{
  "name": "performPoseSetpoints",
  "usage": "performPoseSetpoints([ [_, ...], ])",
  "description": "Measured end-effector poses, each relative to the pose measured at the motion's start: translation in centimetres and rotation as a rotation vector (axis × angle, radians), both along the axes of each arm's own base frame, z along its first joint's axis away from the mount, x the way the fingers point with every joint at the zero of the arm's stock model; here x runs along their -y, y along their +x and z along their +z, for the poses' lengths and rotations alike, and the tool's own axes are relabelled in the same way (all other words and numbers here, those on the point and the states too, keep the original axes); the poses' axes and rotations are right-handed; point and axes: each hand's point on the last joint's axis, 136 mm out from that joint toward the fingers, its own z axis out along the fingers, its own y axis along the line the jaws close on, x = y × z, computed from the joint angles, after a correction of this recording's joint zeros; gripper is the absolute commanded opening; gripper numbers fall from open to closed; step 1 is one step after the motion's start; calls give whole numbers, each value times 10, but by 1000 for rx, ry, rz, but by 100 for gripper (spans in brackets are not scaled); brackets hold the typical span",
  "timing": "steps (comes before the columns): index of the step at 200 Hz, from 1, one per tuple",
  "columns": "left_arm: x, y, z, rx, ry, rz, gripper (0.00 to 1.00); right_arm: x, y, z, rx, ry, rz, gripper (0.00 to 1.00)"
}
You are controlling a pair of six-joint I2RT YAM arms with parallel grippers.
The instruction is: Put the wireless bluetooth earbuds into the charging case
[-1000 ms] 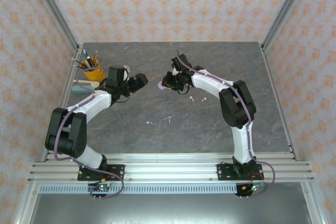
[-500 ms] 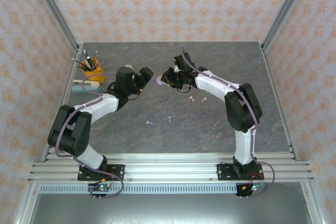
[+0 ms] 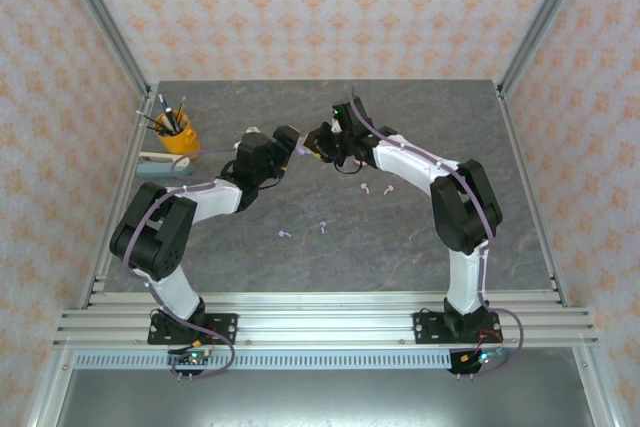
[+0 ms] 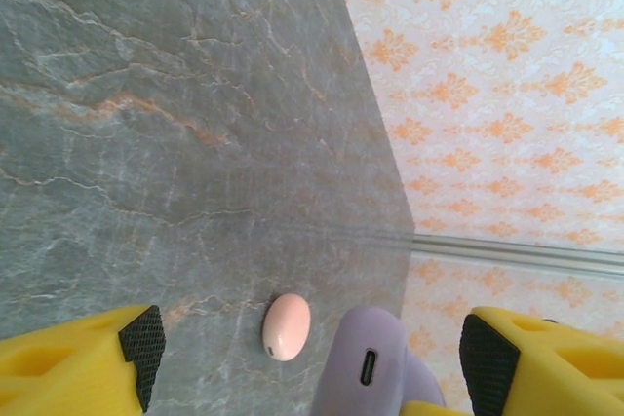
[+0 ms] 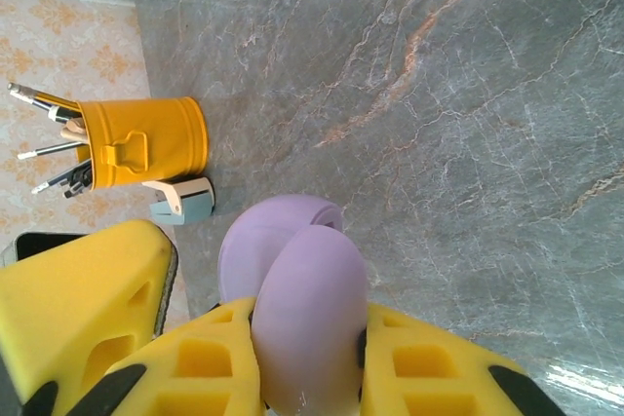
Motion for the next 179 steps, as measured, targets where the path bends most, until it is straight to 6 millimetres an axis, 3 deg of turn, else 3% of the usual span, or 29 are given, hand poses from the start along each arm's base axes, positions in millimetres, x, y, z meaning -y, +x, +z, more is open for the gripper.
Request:
performPoseSetpoints([
  [179, 18, 4, 5, 36, -82, 17, 48, -2, -2, -2, -18, 27, -9, 22],
])
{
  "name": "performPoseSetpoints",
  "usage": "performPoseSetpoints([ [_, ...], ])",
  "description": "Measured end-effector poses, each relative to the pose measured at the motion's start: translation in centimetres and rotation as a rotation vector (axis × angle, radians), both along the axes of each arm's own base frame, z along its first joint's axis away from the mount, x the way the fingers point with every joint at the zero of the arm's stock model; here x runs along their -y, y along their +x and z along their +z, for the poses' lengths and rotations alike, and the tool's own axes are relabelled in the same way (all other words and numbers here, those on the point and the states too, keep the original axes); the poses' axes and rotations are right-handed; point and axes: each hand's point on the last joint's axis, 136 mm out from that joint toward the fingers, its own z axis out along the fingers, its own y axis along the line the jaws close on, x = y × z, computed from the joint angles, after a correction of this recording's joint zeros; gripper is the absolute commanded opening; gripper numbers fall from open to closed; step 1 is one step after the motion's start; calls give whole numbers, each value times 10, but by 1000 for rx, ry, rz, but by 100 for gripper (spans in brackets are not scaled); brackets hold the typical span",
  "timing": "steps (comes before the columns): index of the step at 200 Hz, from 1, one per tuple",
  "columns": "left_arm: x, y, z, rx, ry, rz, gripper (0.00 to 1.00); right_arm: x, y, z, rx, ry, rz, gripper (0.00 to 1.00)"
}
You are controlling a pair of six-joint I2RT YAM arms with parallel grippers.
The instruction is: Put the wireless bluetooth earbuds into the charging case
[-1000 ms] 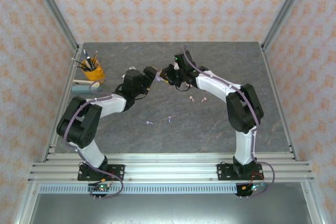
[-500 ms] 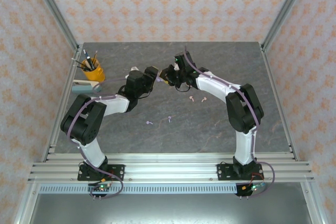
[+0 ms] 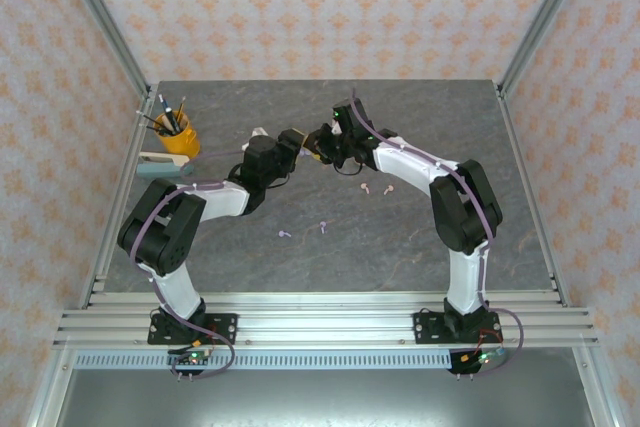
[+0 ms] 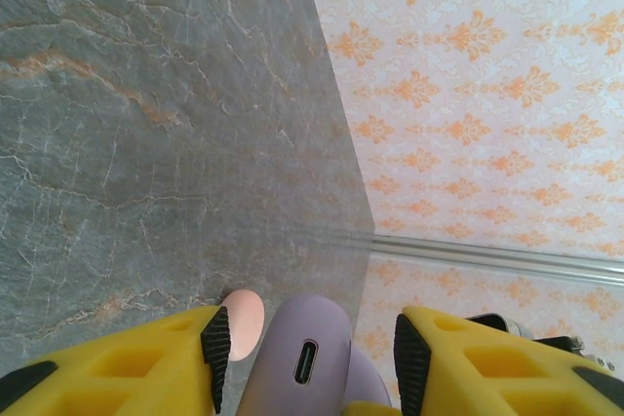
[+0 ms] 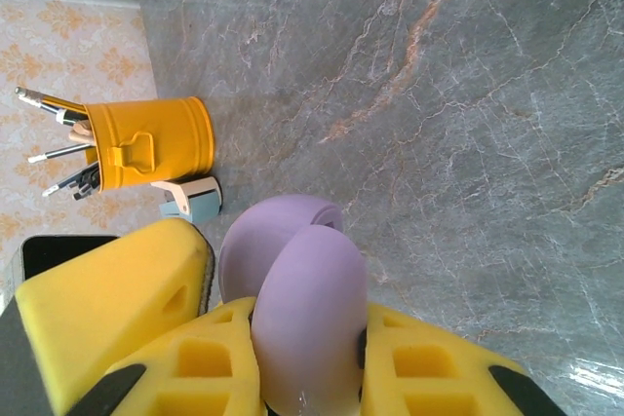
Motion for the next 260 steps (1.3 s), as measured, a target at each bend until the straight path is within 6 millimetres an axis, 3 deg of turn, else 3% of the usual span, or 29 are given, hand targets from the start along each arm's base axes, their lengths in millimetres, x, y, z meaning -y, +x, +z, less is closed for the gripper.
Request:
performPoseSetpoints([
  [105, -1, 0, 1, 2, 0, 4, 31, 0, 1, 5, 11, 8, -1, 26],
  [173, -1, 2, 3, 12, -9, 11, 27, 8, -2, 3, 10, -8, -13, 55],
  [212, -1, 2, 3, 12, -9, 11, 25, 22, -14, 38, 66, 19, -13, 59],
  [243, 0, 1, 3, 10, -11, 2, 23, 51, -14, 83, 147, 50, -60, 59],
  [260, 3, 0, 3, 6, -19, -15, 22, 67, -14, 96, 184, 30, -82, 59],
])
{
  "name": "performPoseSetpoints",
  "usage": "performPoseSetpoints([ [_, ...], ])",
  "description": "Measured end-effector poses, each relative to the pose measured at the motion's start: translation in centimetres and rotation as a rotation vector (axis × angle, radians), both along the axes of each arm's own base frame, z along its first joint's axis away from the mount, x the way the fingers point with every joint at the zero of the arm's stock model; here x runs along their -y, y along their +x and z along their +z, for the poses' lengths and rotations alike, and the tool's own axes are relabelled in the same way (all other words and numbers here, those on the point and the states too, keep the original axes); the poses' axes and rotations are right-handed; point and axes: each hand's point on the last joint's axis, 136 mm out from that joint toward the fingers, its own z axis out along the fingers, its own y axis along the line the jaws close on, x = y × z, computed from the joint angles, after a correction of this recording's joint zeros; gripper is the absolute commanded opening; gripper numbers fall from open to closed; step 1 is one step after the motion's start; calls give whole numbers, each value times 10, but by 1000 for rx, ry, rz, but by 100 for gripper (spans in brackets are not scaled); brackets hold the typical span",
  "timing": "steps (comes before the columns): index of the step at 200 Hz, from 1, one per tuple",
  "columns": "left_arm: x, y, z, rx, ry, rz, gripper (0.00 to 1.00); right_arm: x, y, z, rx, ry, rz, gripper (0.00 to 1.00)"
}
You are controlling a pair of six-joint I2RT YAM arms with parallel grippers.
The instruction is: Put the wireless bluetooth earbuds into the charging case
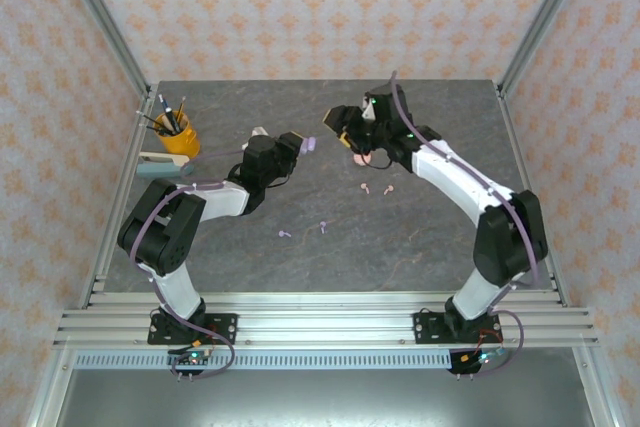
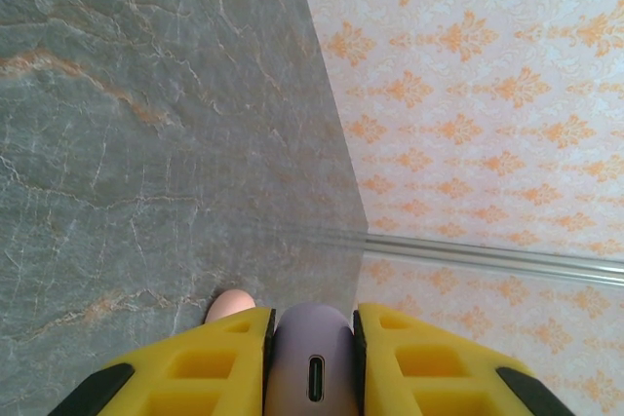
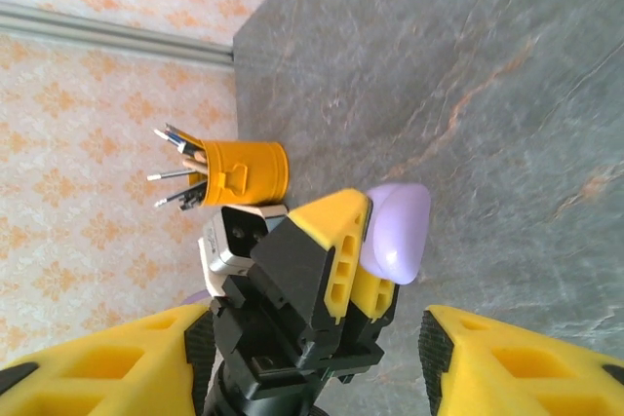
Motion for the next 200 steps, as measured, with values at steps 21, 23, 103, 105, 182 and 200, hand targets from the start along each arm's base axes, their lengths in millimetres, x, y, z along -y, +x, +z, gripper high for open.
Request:
performPoseSetpoints([
  [21, 6, -3, -2, -28, -23, -36, 15, 13, -4, 1, 22, -50, -14, 59],
  [23, 7, -3, -1, -31, -24, -42, 14, 13, -5, 0, 22, -55, -15, 59],
  [103, 6, 2, 8, -111, -84, -124, 0, 40, -34, -81, -121, -207, -35, 59],
  [105, 5, 1, 8, -111, -83, -125, 0, 39, -34, -81, -123, -205, -35, 59],
  [182, 20, -6, 39, -70, -19, -311, 0, 31, -31, -67, -73, -173, 9, 68],
  [200, 21, -7, 36, -108, -75, -312, 0, 31, -31, -64, -19, -201, 48, 66],
])
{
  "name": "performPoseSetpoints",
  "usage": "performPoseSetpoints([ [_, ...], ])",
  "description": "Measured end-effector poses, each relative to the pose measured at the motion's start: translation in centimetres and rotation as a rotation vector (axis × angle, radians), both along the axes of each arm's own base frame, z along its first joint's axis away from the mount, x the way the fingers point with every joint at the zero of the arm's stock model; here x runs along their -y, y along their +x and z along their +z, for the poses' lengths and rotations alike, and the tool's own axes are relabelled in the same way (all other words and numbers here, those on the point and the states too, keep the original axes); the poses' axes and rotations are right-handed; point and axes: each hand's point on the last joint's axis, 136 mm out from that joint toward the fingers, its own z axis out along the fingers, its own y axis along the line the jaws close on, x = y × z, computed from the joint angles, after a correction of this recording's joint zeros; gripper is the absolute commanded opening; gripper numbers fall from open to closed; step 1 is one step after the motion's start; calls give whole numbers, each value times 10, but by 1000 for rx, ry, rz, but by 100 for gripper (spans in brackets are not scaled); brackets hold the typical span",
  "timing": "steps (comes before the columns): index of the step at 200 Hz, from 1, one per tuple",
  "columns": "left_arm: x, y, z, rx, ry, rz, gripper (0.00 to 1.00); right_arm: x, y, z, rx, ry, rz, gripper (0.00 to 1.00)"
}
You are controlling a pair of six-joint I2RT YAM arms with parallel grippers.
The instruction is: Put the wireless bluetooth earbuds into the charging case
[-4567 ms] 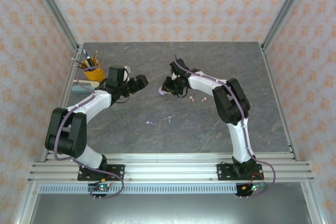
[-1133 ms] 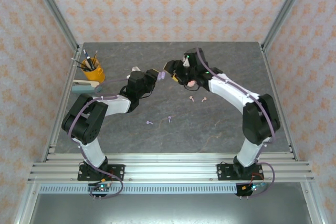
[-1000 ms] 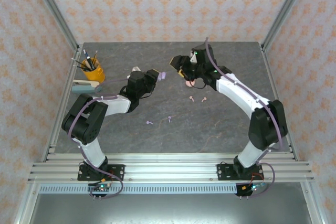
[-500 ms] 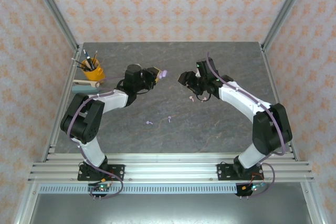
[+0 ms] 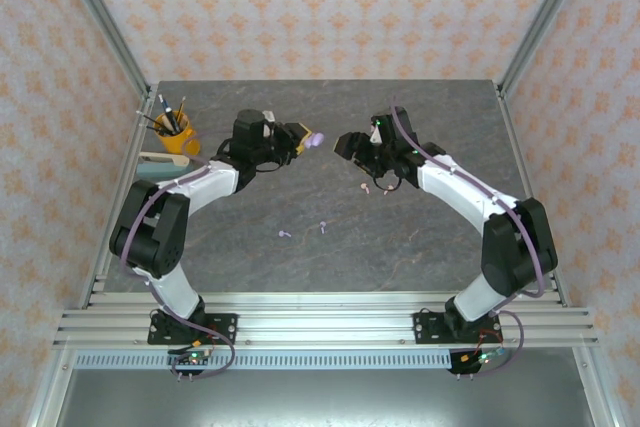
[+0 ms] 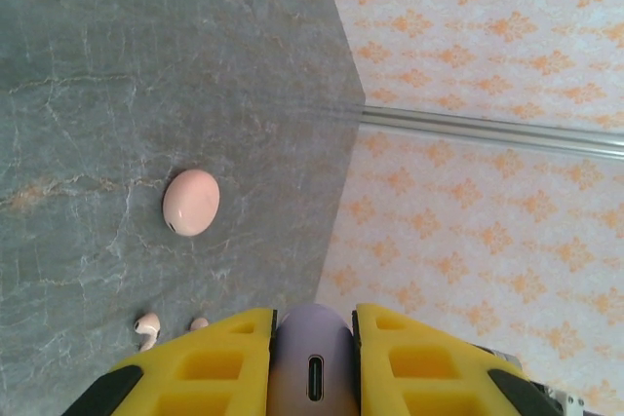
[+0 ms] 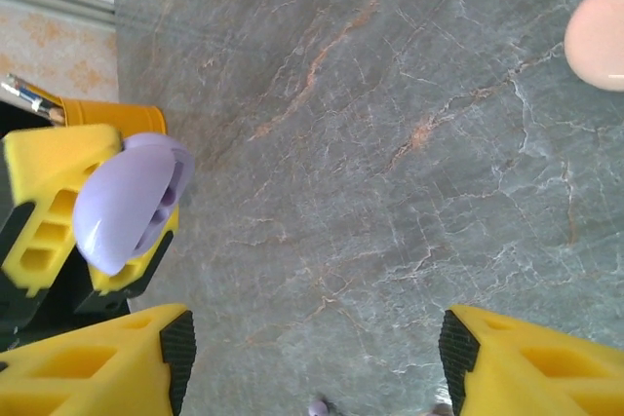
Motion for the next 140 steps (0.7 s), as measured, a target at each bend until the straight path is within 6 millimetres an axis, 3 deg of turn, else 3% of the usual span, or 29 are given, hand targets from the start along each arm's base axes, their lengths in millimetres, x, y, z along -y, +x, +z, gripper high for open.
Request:
performPoseSetpoints([
  [29, 0, -2, -11, -93, -76, 27, 0, 9, -2, -1, 86, -45, 54, 60],
  [64, 0, -3, -11, -171, -190, 75, 0, 17, -8, -27, 111, -60, 94, 54],
  [91, -1, -1, -7, -204, -267, 115, 0, 11, -8, -32, 139, -27, 123, 50],
  [140, -9, -5, -23, -299, -361, 212, 0, -8, 8, -28, 180, 77, 141, 44],
])
